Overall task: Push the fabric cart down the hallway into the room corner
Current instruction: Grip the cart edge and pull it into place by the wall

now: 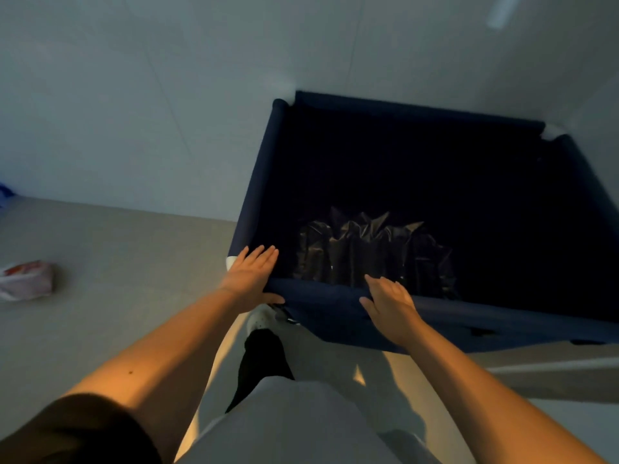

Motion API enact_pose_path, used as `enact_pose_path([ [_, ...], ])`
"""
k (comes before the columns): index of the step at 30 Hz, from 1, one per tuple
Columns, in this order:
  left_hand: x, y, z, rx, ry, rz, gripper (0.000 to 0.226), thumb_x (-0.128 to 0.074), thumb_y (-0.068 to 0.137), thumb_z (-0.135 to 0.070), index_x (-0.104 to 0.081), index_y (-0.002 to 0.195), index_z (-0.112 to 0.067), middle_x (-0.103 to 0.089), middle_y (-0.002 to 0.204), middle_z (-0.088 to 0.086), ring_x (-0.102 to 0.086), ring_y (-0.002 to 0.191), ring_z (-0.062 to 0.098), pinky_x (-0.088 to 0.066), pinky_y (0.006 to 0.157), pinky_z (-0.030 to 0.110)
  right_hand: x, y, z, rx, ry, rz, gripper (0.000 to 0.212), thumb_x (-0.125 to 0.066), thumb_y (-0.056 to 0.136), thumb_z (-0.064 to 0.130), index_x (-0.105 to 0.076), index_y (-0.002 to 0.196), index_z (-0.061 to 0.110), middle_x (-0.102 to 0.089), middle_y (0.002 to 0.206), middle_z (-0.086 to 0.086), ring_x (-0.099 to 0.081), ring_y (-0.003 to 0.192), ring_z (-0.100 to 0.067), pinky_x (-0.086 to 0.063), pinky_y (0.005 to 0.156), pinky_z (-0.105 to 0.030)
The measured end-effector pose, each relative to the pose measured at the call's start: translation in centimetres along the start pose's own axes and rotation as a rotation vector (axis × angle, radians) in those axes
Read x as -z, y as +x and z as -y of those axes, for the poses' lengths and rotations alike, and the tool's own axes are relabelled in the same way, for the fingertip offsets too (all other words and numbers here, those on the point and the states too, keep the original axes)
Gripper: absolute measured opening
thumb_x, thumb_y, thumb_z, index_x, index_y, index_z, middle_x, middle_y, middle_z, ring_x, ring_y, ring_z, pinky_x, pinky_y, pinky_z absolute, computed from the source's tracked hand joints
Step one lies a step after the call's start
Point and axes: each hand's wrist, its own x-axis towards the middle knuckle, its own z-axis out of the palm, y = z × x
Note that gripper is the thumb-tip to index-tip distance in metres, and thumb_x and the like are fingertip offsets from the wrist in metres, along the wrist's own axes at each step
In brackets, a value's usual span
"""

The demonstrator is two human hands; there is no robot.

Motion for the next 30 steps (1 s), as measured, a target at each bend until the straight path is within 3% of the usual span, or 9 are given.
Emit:
enact_pose_path([
  [14, 0.6, -0.5, -0.8, 0.029, 0.033, 0.026, 0.103, -0.046, 0.079, -0.067, 0.008, 0.145, -0.008, 0.004, 0.157, 0.009, 0.007, 0.142, 0.023, 0.006, 0.116, 0.041, -0.2, 0.5, -0.2, -0.031, -0.072, 0.087, 0.058, -0.022, 0.098, 0.043, -0.009, 0.147, 0.015, -0.021, 0.155, -0.008, -0.012, 0.144, -0.023, -0.007, 0.118, -0.037],
  [30, 1.5, -1.1, -1.6, 0.056, 0.064, 0.150, 0.089, -0.038, 0.089, -0.059, 0.009, 0.144, -0.007, 0.006, 0.156, 0.011, 0.005, 0.143, 0.024, 0.002, 0.116, 0.037, 1.1, -0.7, 0.5, -0.057, -0.066, 0.129, 0.059, -0.021, 0.098, 0.044, -0.012, 0.147, 0.013, -0.020, 0.156, -0.008, -0.011, 0.144, -0.023, -0.005, 0.119, -0.037],
])
